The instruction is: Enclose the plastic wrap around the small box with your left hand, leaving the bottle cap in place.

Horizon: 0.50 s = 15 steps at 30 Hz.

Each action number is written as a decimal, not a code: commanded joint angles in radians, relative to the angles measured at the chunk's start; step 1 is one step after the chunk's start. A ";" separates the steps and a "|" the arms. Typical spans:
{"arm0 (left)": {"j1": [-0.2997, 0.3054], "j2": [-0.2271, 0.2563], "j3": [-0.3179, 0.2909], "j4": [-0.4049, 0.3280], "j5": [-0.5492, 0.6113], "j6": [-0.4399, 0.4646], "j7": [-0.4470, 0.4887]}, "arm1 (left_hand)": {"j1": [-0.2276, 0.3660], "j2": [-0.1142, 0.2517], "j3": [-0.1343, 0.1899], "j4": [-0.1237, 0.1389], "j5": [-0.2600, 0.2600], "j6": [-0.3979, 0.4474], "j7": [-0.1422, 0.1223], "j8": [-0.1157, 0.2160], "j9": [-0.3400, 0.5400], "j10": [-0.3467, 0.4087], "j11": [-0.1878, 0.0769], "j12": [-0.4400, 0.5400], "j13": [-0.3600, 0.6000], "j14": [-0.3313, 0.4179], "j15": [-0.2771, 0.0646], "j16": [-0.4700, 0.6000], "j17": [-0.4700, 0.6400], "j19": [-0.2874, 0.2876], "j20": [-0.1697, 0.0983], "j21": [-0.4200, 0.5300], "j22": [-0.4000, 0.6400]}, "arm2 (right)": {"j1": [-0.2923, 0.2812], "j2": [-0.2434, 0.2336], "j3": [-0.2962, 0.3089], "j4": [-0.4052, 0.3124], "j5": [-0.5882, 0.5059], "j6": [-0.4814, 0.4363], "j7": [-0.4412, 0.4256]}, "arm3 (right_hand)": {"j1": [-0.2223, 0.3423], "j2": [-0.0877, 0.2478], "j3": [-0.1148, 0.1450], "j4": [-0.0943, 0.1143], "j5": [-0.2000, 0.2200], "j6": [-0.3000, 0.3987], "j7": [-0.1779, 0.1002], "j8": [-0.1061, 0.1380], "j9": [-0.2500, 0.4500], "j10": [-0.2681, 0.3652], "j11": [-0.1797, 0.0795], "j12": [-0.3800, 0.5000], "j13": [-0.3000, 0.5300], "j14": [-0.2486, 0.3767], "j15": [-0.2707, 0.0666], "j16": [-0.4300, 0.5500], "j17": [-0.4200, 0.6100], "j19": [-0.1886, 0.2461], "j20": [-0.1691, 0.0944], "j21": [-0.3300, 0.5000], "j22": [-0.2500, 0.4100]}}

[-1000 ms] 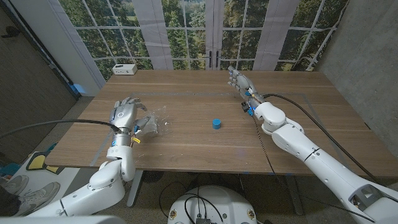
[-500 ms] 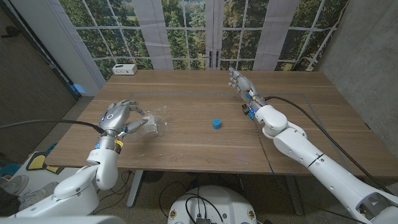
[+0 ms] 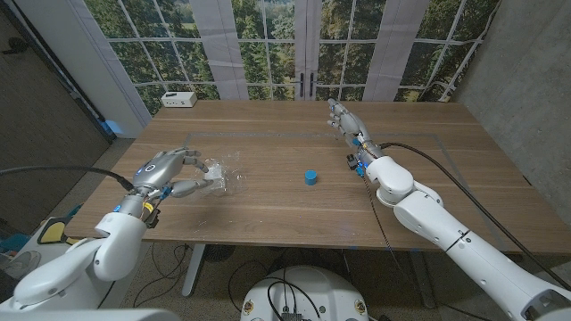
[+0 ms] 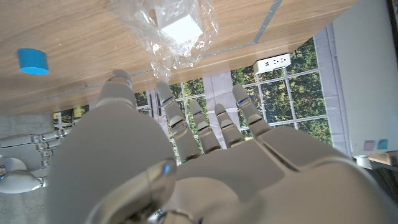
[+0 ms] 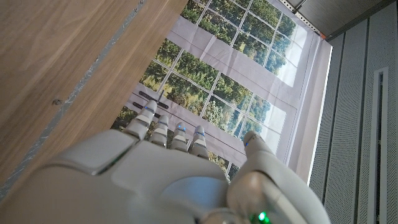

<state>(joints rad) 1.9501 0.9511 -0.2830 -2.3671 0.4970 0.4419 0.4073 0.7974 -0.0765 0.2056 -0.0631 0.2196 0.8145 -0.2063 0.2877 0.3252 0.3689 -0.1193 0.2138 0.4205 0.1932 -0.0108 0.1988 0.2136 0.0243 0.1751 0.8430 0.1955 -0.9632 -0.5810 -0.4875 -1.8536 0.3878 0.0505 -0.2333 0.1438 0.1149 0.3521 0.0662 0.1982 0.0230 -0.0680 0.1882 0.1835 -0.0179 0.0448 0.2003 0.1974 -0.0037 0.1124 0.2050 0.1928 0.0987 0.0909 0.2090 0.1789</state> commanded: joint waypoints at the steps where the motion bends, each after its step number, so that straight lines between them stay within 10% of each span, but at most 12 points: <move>1: 0.067 -0.119 -0.187 -0.071 0.145 -0.203 -0.497 | -0.024 -0.011 -0.017 0.004 0.017 -0.031 -0.011 -0.024 -0.014 -0.032 0.008 -0.009 -0.003 -0.034 0.013 -0.007 0.001 -0.028 0.011 -0.013 0.002 | -0.071 -0.015 0.014 -0.085 -0.031 -0.006 -0.048 | -0.005 -0.005 0.007 0.002 -0.002 0.002 -0.002 0.004 0.004 0.002 -0.001 0.001 0.003 0.003 0.001 -0.001 0.005 0.004 0.002 -0.001 0.003; 15: -0.028 -0.199 -0.230 -0.135 0.280 -0.216 -0.841 | -0.076 -0.069 -0.081 0.012 0.048 -0.128 -0.009 -0.091 -0.057 -0.111 0.036 -0.017 -0.024 -0.110 0.062 -0.010 -0.010 -0.070 0.037 -0.051 -0.003 | -0.052 0.004 0.011 -0.052 -0.024 0.005 -0.032 | -0.004 -0.005 0.008 0.002 -0.002 0.002 -0.001 0.004 0.004 0.006 0.003 0.002 0.003 0.005 0.001 -0.001 0.005 0.004 0.002 -0.001 0.003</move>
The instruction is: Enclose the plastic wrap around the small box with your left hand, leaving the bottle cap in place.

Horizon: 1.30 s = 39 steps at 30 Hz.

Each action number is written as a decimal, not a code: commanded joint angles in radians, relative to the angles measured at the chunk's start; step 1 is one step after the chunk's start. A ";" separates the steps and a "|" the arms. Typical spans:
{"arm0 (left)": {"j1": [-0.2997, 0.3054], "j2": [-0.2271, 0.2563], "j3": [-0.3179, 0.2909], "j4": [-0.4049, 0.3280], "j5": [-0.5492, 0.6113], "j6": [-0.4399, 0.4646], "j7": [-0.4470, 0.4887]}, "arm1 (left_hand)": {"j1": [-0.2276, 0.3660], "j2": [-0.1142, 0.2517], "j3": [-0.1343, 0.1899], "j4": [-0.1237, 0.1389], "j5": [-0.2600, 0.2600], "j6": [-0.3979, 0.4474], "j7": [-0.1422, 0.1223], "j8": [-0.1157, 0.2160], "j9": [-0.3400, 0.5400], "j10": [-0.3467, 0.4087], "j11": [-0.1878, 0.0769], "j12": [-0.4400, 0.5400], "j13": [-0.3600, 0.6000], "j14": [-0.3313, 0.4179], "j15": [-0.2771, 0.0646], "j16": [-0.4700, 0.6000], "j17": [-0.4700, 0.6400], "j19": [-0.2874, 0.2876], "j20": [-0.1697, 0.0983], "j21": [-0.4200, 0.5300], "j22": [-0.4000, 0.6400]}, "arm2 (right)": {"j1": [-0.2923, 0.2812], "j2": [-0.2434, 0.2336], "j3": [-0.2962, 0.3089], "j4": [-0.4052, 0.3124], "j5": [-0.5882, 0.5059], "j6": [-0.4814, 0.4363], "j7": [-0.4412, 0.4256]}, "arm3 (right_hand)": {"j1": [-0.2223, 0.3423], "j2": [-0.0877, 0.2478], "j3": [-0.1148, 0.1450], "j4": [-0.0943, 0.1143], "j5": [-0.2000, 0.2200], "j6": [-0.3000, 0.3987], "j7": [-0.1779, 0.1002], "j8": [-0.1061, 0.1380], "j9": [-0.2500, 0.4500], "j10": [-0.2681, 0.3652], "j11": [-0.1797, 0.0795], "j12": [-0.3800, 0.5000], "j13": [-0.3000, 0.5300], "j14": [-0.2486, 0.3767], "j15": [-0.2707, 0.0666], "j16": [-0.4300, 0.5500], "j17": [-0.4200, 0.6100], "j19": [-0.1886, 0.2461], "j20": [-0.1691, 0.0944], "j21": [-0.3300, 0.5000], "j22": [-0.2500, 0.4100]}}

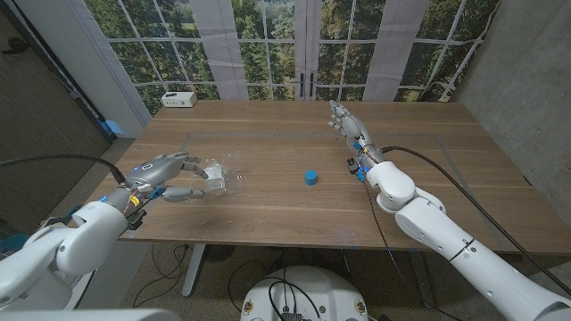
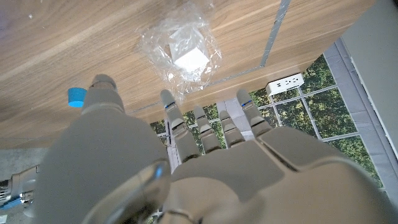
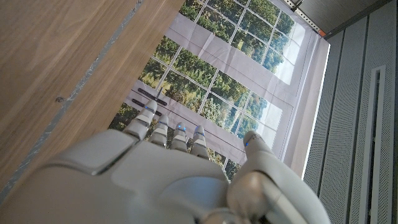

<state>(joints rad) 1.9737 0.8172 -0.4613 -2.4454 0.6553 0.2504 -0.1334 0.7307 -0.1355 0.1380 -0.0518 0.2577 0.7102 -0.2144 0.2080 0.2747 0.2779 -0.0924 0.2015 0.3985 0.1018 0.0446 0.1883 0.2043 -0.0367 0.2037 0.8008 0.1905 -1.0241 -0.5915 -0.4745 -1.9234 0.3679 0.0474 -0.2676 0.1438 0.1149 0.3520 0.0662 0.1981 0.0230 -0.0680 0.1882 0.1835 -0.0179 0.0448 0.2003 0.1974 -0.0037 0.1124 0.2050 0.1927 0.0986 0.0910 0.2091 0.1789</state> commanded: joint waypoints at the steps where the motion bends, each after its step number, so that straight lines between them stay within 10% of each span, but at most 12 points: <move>1: -0.055 -0.073 -0.048 -0.058 0.144 -0.030 -0.299 | -0.006 -0.015 -0.022 -0.002 0.016 -0.047 -0.003 -0.020 -0.012 -0.033 0.019 -0.005 -0.006 -0.029 0.013 0.000 -0.002 -0.012 0.008 -0.014 0.002 | 0.010 0.018 -0.002 0.025 0.001 0.017 0.008 | -0.004 -0.005 0.008 0.002 -0.002 0.002 -0.001 0.004 0.004 0.006 0.003 0.002 0.003 0.005 0.001 -0.001 0.005 0.004 0.002 -0.001 0.003; 15: -0.194 -0.021 0.048 -0.069 0.294 0.033 -0.605 | 0.104 0.006 -0.040 -0.048 0.060 -0.220 -0.005 -0.035 -0.044 -0.160 0.022 -0.011 -0.034 -0.140 0.036 -0.008 -0.017 -0.002 -0.005 -0.043 0.000 | 0.039 0.035 -0.006 0.062 0.013 0.014 0.020 | -0.006 -0.005 0.008 0.004 -0.002 0.002 -0.003 0.004 0.004 0.005 0.002 0.002 0.003 0.007 0.000 0.000 0.005 0.005 0.000 -0.001 0.003; 26: -0.223 -0.029 0.147 -0.051 0.474 0.040 -0.572 | 0.176 0.055 -0.017 -0.068 0.080 -0.264 -0.008 -0.020 -0.052 -0.194 0.017 -0.004 -0.048 -0.166 0.034 -0.004 -0.020 -0.001 -0.019 -0.055 -0.001 | 0.046 0.039 -0.004 0.079 0.019 0.021 0.024 | -0.008 -0.004 0.008 0.006 -0.002 0.001 -0.003 0.004 0.004 0.006 0.002 0.002 0.003 0.009 -0.001 0.000 0.006 0.005 0.000 -0.001 0.003; 39: -0.260 -0.029 0.242 0.041 0.511 0.019 -0.408 | 0.267 0.107 -0.006 -0.084 0.071 0.170 -0.006 0.182 -0.003 -0.053 -0.072 0.051 -0.092 -0.079 -0.039 0.017 -0.023 0.068 -0.059 -0.064 -0.001 | 0.057 0.043 -0.005 0.088 0.018 0.011 0.016 | -0.008 -0.005 0.008 0.006 -0.002 0.000 -0.004 0.003 0.004 0.007 0.004 0.002 0.003 0.010 0.001 0.000 0.006 0.007 0.004 -0.001 0.003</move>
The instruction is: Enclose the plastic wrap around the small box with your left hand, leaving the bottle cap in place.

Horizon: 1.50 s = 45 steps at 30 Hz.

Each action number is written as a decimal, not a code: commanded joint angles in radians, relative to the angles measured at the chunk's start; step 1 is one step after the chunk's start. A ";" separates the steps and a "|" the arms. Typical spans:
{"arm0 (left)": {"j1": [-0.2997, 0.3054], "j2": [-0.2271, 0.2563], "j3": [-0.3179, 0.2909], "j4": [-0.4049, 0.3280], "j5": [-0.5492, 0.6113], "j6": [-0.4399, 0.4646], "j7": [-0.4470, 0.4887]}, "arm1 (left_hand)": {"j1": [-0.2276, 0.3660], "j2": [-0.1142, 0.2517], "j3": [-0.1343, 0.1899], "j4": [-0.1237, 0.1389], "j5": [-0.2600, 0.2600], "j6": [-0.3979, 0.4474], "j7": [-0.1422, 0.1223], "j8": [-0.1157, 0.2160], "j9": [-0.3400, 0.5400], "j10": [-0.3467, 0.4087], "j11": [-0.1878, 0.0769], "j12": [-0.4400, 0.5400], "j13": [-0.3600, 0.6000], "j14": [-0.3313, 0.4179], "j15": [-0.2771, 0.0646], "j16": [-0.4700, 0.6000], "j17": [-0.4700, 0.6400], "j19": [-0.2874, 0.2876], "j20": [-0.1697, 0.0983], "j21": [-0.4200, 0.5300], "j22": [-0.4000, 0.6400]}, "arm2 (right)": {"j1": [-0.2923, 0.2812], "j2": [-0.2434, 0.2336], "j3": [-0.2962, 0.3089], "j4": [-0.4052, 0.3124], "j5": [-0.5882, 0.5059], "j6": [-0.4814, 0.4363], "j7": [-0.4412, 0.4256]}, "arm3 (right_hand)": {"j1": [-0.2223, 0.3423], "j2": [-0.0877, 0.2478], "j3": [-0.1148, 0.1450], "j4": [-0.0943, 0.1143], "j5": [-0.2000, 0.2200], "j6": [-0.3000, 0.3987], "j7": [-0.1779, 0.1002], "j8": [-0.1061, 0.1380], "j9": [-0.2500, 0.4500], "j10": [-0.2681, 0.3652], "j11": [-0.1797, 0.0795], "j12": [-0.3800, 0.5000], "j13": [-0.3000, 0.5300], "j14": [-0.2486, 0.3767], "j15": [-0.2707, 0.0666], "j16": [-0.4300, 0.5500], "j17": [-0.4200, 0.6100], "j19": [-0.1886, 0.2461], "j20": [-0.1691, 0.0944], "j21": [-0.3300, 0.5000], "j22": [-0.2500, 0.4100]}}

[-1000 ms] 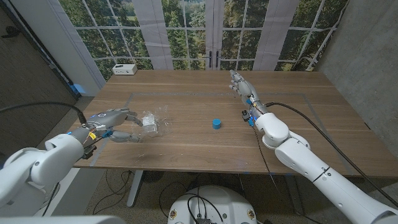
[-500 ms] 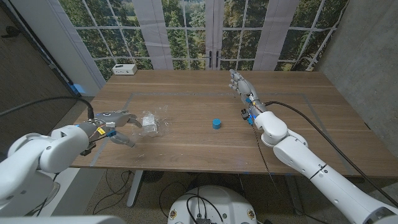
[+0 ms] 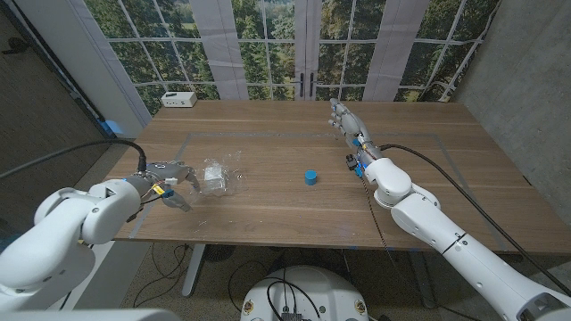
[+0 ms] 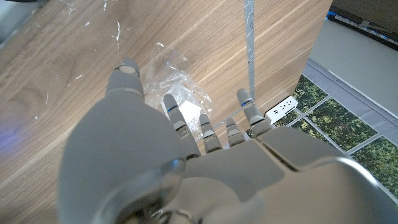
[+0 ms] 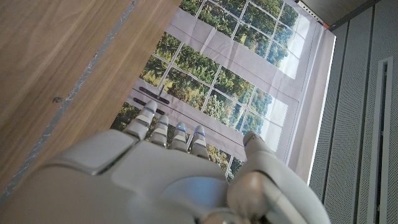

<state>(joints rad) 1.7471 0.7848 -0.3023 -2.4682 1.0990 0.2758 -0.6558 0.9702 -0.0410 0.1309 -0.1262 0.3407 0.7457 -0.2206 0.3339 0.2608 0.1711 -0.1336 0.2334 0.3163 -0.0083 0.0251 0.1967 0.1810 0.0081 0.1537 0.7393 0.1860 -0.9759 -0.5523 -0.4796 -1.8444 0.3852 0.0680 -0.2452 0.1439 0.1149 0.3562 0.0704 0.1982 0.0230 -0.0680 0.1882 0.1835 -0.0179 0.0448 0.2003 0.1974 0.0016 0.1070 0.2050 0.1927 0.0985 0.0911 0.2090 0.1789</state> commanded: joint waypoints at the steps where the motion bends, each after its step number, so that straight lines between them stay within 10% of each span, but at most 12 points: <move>1: -0.033 -0.002 0.081 0.068 0.052 -0.009 0.134 | 0.032 0.021 0.003 -0.009 -0.016 0.171 0.001 0.070 0.011 0.065 -0.041 0.021 -0.013 0.045 -0.032 0.011 0.000 0.035 -0.014 0.000 0.004 | 0.010 0.005 0.000 0.012 0.003 -0.007 -0.003 | -0.008 -0.005 0.004 0.002 -0.002 0.000 -0.004 0.004 0.004 0.007 0.004 0.002 0.003 0.006 0.006 0.000 0.006 0.007 0.004 -0.001 0.003; 7: -0.024 0.006 0.083 0.075 0.060 -0.001 0.195 | 0.072 0.076 0.023 -0.014 -0.081 0.401 0.002 0.118 -0.035 0.181 -0.076 0.042 -0.040 0.127 -0.089 0.020 -0.001 0.083 -0.057 0.013 0.007 | 0.017 0.008 -0.003 0.022 0.006 -0.007 0.001 | -0.008 -0.005 0.004 0.001 -0.002 -0.001 -0.005 0.003 0.004 0.007 0.003 0.002 0.003 0.007 0.006 0.000 0.005 0.010 0.004 0.000 0.003; 23: 0.023 -0.103 0.077 0.163 0.040 -0.049 0.801 | 0.062 0.144 0.036 0.008 -0.105 0.360 0.015 0.120 -0.002 0.248 -0.082 0.059 -0.031 0.203 -0.131 0.045 0.012 0.118 -0.072 0.036 0.012 | 0.039 0.018 -0.010 0.051 0.008 -0.013 0.003 | -0.007 -0.004 0.006 0.001 -0.002 -0.001 -0.005 0.003 0.004 0.005 0.002 0.001 0.003 0.006 0.006 -0.001 0.005 0.010 0.002 0.000 0.003; 45: -0.165 -0.035 0.321 0.322 0.097 0.215 0.891 | 0.099 0.132 0.059 -0.027 -0.139 0.360 0.064 0.132 0.000 0.334 -0.073 0.083 -0.014 0.302 -0.169 0.065 0.013 0.169 -0.072 0.070 0.014 | 0.088 0.026 -0.020 0.100 0.036 -0.043 0.035 | -0.007 -0.005 0.006 0.002 -0.002 -0.001 -0.004 0.004 0.004 0.004 0.004 0.001 0.003 0.004 0.008 -0.002 0.005 0.008 0.003 -0.001 0.003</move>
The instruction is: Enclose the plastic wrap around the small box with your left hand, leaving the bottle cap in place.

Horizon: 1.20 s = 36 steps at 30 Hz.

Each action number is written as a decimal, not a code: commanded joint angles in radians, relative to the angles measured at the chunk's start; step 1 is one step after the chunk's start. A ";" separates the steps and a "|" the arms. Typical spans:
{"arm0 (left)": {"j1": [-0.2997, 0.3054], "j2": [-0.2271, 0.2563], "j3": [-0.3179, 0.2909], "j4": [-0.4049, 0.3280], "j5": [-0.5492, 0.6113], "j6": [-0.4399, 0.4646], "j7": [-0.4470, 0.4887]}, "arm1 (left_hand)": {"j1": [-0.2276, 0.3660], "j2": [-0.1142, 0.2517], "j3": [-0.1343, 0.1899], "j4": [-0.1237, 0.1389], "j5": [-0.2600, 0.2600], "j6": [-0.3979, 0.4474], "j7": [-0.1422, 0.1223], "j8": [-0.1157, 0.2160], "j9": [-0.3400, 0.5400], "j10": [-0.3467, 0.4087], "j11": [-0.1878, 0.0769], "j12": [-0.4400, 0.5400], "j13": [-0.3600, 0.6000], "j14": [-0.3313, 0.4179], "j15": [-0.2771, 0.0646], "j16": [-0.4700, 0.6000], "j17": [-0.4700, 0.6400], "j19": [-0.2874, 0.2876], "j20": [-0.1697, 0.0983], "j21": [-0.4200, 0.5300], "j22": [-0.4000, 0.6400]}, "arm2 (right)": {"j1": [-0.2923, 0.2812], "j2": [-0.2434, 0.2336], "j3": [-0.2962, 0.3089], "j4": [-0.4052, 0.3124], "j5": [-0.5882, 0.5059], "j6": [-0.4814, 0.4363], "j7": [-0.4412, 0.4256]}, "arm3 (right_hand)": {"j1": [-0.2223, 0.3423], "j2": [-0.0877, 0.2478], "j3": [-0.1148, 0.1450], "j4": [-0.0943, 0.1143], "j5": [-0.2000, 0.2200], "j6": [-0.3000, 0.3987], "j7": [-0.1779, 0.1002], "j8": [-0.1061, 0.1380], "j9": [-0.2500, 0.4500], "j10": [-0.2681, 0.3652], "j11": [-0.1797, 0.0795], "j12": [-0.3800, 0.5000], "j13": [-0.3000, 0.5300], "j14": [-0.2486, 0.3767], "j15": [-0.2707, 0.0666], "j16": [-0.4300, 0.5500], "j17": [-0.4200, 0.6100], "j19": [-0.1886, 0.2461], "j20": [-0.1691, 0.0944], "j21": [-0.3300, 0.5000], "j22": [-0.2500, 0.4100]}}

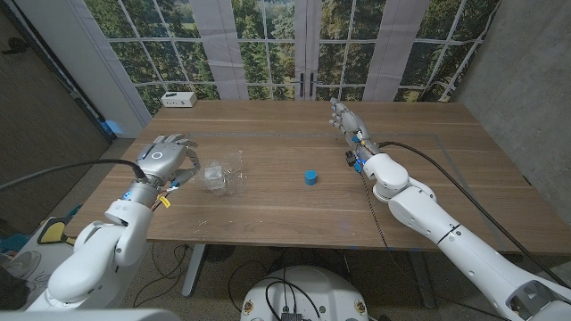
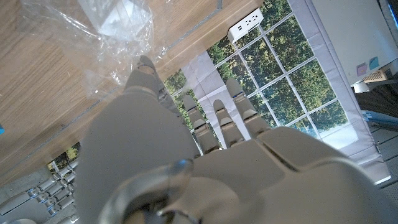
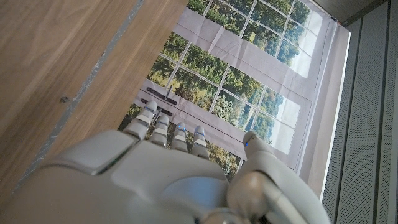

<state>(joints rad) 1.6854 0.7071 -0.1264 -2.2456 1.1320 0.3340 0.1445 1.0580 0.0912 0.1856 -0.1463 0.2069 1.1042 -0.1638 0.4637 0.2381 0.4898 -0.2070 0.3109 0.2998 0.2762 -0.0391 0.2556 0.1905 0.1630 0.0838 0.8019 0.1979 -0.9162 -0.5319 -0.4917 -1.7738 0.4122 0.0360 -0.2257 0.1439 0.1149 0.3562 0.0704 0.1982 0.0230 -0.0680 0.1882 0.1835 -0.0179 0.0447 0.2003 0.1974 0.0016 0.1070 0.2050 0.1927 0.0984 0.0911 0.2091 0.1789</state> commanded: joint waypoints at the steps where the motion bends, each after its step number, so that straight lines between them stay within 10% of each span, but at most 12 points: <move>1: -0.109 0.038 0.151 0.117 0.042 0.151 0.139 | 0.012 0.000 0.006 -0.007 -0.008 0.002 0.006 0.002 0.022 0.022 0.001 0.008 0.004 0.023 -0.109 0.007 0.003 0.019 -0.004 0.010 0.002 | 0.033 0.004 -0.008 0.030 0.016 -0.019 0.023 | -0.007 -0.005 0.006 0.002 -0.002 -0.001 -0.005 0.004 0.004 0.003 0.003 0.000 0.003 0.004 0.008 -0.002 0.005 0.008 0.003 -0.001 0.003; 13: -0.238 0.042 0.285 0.227 -0.051 0.221 0.378 | 0.011 0.000 0.011 -0.006 -0.018 0.002 0.005 0.005 0.024 0.040 0.000 0.011 0.007 0.041 -0.116 0.010 0.004 0.038 -0.009 0.021 0.002 | 0.052 0.013 -0.012 0.062 0.024 -0.015 0.031 | -0.009 -0.006 0.006 0.003 -0.002 -0.002 -0.005 0.004 0.004 0.002 0.004 0.000 0.003 0.002 0.007 -0.003 0.006 0.008 0.002 -0.001 0.003; 36: -0.504 0.184 0.616 0.337 -0.148 0.220 0.239 | 0.016 -0.014 0.018 -0.012 -0.026 0.010 0.013 0.007 0.014 0.070 -0.002 0.014 0.014 0.069 -0.132 0.012 0.003 0.045 -0.008 0.032 0.002 | 0.058 0.003 -0.003 0.097 0.058 -0.007 0.062 | -0.009 -0.008 0.006 0.003 -0.002 0.003 0.000 0.006 0.004 0.003 0.007 0.001 0.003 0.001 0.009 -0.003 0.005 0.005 0.002 -0.002 0.003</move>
<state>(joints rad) 1.2719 0.8394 0.3630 -1.9349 1.0394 0.5738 0.4402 1.0683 0.0799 0.1978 -0.1588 0.1808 1.1063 -0.1512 0.4671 0.2382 0.5508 -0.2110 0.3148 0.3090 0.3370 -0.0428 0.2595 0.1904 0.2021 0.0769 0.8286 0.1976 -0.8564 -0.5249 -0.5022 -1.6866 0.4565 0.0228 -0.1703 0.1384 0.1094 0.3561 0.0703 0.1982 0.0230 -0.0680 0.1882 0.1835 -0.0179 0.0447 0.2003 0.1974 0.0016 0.1070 0.2050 0.1927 0.0984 0.0912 0.2091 0.1789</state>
